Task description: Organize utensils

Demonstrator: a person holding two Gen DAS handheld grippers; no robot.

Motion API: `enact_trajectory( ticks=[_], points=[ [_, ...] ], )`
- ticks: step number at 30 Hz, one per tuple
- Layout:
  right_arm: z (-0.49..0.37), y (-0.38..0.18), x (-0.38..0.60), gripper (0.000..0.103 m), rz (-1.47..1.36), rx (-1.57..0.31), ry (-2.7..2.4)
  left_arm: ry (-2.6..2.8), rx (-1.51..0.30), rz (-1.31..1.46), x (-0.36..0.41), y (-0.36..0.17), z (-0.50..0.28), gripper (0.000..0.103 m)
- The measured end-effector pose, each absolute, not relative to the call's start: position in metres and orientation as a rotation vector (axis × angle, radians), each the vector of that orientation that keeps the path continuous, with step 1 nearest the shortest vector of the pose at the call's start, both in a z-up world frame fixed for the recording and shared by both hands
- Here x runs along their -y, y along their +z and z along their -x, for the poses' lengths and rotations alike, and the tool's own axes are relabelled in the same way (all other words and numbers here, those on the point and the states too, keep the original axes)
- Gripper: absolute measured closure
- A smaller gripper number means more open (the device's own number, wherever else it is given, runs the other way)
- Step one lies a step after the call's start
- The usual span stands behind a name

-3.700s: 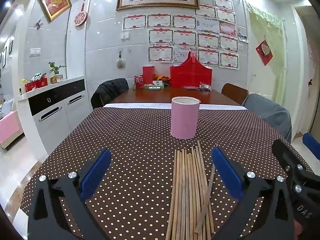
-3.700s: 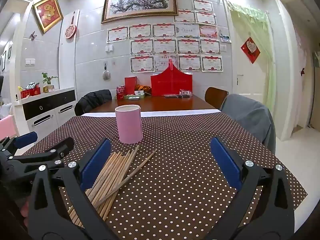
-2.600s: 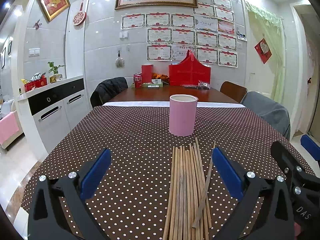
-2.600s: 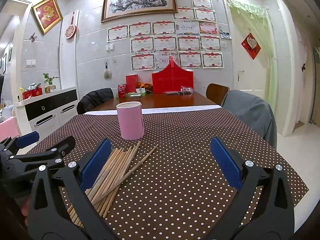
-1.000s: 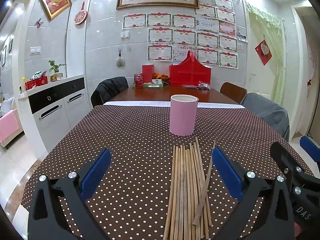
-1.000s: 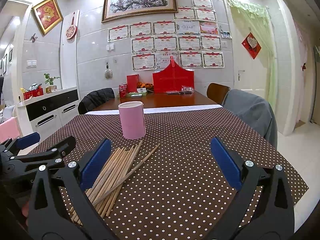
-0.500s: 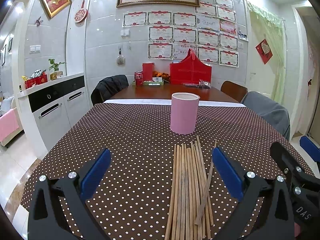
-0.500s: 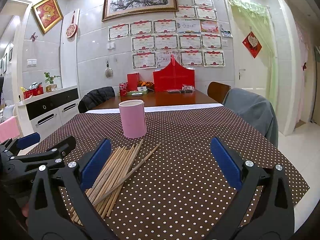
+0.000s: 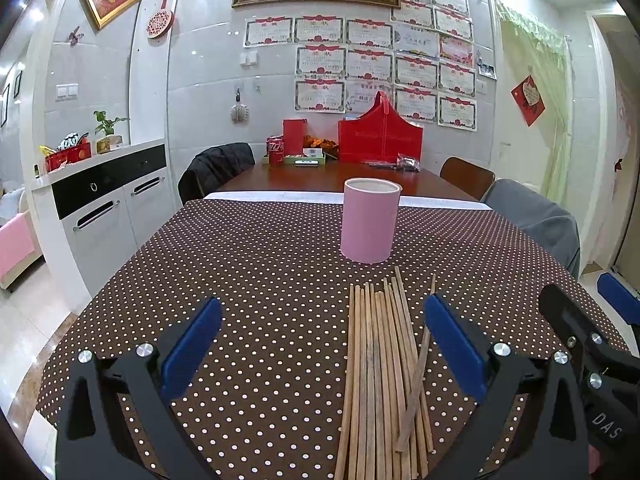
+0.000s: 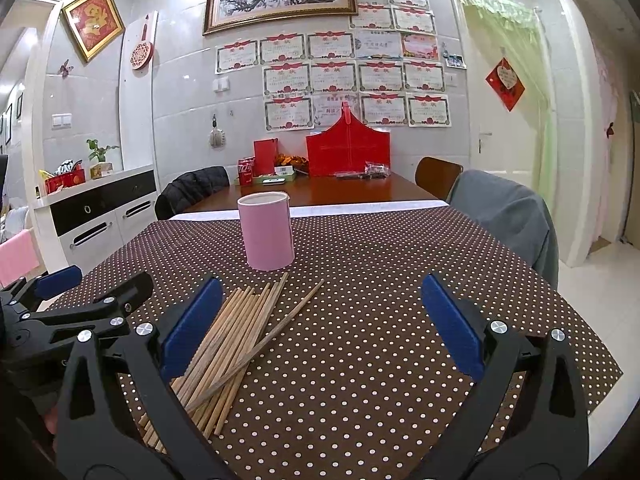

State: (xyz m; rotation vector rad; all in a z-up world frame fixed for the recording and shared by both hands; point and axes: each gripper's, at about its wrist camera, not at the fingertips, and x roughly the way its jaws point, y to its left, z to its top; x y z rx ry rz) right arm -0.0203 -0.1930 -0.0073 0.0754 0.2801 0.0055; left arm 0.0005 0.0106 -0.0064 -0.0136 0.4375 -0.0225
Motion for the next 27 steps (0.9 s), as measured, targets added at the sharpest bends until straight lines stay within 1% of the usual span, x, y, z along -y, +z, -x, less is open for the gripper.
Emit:
enact_trajectory(
  ticks=[6,15,19,23,27],
  points=[
    [0.013,-0.010,0.189,0.005,-0.062,-0.314,-0.004,-0.030,-0.477,0.024,-0.015,-0.014,-0.009,0.004],
    [-0.012,-0.024,0.175,0.005,-0.044,-0.429,-0.024,-0.021,-0.568,0.028,-0.032,-0.034,-0.030,0.004],
    [-0.029,-0.031,0.170,0.005,-0.044,-0.498,-0.043,-0.027,-0.621,0.037,-0.042,-0.044,-0.043,0.004],
    [-0.053,-0.042,0.168,0.005,-0.071,-0.609,-0.067,-0.079,-0.650,0.081,-0.054,-0.049,-0.055,0.004],
    [-0.074,-0.052,0.164,0.006,-0.062,-0.688,-0.103,-0.096,-0.655,0.089,-0.061,-0.050,-0.064,0.004]
  ],
)
